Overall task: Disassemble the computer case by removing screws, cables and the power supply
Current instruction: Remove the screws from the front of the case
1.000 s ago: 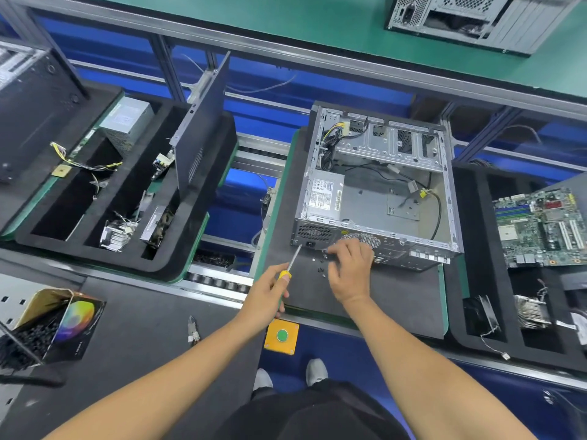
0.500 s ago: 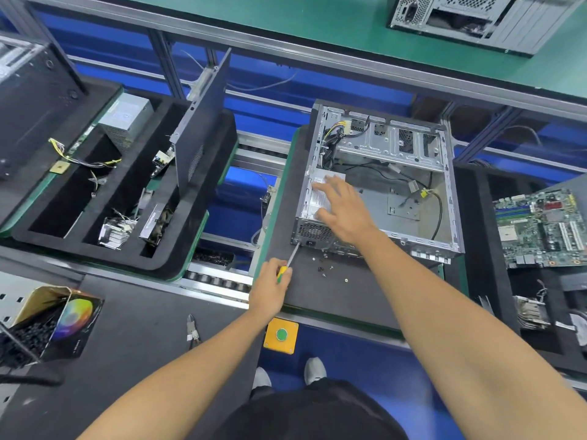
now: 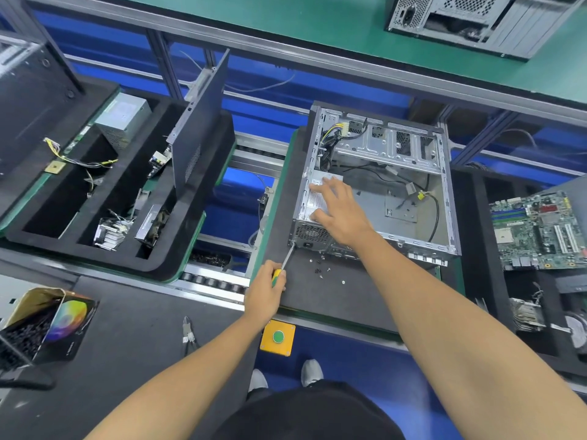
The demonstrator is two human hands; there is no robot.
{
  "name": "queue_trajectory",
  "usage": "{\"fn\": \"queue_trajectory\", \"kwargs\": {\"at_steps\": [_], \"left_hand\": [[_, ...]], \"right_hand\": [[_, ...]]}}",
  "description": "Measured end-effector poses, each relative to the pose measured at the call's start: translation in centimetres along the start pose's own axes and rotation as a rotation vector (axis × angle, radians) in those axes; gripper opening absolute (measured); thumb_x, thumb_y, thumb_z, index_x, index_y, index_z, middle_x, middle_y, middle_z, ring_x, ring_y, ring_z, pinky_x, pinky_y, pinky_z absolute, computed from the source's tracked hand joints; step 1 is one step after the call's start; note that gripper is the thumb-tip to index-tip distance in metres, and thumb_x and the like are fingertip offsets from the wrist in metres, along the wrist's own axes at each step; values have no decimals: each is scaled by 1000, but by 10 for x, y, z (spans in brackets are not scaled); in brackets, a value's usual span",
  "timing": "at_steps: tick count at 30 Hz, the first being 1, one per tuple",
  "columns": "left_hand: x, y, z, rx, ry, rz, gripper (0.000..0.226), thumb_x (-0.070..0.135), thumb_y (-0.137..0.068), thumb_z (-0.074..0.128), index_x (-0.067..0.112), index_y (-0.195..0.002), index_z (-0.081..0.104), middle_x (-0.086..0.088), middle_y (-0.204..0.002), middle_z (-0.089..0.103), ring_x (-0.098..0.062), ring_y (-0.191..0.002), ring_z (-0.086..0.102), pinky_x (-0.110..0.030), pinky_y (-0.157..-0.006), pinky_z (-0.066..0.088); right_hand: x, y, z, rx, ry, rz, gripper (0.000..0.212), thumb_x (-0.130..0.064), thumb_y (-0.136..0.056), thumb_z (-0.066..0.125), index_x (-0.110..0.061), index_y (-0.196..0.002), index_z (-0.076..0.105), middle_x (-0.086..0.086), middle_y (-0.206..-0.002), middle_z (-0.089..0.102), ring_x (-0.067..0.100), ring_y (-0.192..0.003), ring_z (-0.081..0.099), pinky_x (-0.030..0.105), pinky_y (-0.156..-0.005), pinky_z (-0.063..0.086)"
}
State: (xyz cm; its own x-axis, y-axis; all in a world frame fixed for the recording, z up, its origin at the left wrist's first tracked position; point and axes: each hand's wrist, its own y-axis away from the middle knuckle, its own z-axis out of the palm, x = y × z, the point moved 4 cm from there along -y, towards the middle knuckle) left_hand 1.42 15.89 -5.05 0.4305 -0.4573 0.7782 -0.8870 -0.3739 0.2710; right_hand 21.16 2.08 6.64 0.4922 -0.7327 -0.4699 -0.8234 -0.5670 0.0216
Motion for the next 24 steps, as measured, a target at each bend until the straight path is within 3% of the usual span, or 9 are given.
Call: {"fn": "queue_trajectory", "kwargs": {"at_steps": [3,9,16,24], "left_hand": [[-2,2,-1,4,26,-20,7,39,-107,46,35,-104,51,15,-87,67,3,-81,67,-37,-78,50],[2,2,-2,5,16,-27,6,38,-106,47,35,-104,52,15,-87,68,4,-80,67,-29,-67,43],[-2,-1,0,-2,46,-32,7,40,-106,48,34,-106,53,17,-94,67,4,-78,69,-37,-80,53],[-5,-3,0,-11,135,-54,9,41,-106,49,34,-107,54,12,-93,69,4,-75,68,-44,-77,58]], "right_hand": [[0,-1,0,-1,5,6,60,-46,-89,48,-38,-147,39,-1,-161,25,14,-148,15,48,-113,34],[-2,0,-1,0,1,12,61,-48,-88,45,-38,-147,40,-2,-160,25,14,-148,15,49,-109,38],[-3,0,-2,7,-3,16,57,-46,-89,49,-39,-145,40,-5,-158,25,12,-147,15,49,-103,43],[-3,0,-2,0,-8,28,57,-48,-88,46,-41,-144,40,-8,-157,24,13,-147,15,51,-100,49]]}}
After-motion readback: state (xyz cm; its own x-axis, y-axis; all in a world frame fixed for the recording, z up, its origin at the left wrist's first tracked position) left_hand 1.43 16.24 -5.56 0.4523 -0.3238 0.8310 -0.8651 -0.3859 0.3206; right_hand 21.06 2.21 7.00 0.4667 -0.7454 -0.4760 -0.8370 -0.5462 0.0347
